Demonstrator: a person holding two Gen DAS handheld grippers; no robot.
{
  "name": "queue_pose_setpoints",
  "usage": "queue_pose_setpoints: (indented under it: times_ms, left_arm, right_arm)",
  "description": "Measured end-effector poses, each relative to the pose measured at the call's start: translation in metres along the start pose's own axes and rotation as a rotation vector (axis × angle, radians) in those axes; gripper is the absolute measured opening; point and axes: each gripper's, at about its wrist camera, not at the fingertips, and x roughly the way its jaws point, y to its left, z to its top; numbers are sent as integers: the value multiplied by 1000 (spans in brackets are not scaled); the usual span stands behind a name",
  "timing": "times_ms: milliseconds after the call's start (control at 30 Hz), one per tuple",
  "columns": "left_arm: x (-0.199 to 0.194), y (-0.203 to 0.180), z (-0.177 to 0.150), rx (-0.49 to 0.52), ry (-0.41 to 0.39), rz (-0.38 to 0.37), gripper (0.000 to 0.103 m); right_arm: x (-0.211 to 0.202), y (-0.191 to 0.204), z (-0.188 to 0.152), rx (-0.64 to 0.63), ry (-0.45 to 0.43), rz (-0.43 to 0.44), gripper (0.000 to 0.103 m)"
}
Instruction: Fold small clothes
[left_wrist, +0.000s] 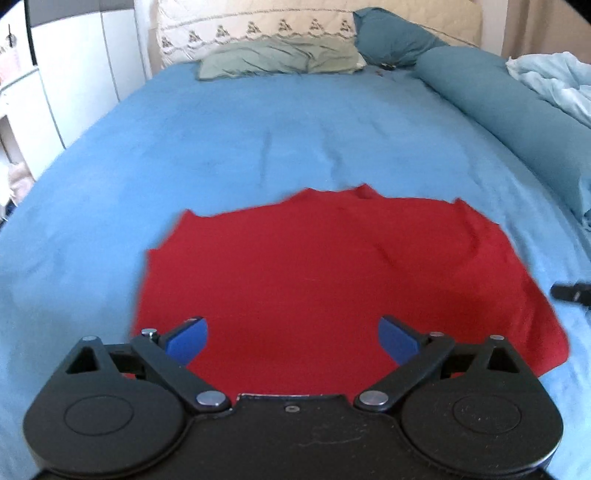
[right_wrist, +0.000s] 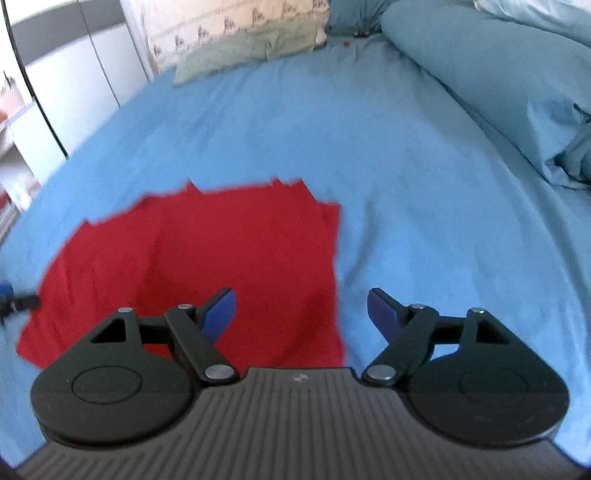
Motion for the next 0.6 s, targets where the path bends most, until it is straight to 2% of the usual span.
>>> queue_pose_setpoints:
  times_ms: [167, 233, 300, 467, 533, 600]
  left_arm:
    - [32, -25, 5, -9, 44, -10, 101]
    - [49, -31, 7, -13, 89, -13, 101]
    - [61, -32, 7, -20, 120, -7, 101]
    - [80, -30, 0, -51, 208, 7, 101]
    - [86, -28, -2, -56, 233, 14, 103]
    - [90, -31, -2, -42, 241, 22, 103]
  right_arm:
    - [17, -13, -19, 38, 41, 26, 87]
    - [25, -14, -27, 31, 60, 37, 78]
    - [35, -13, -34, 29, 79, 49, 73]
    - [42, -6, -40, 24, 57, 55, 72]
    - [42, -4, -38, 21, 69, 74, 56]
    - [40, -4, -36, 23, 76, 82, 45]
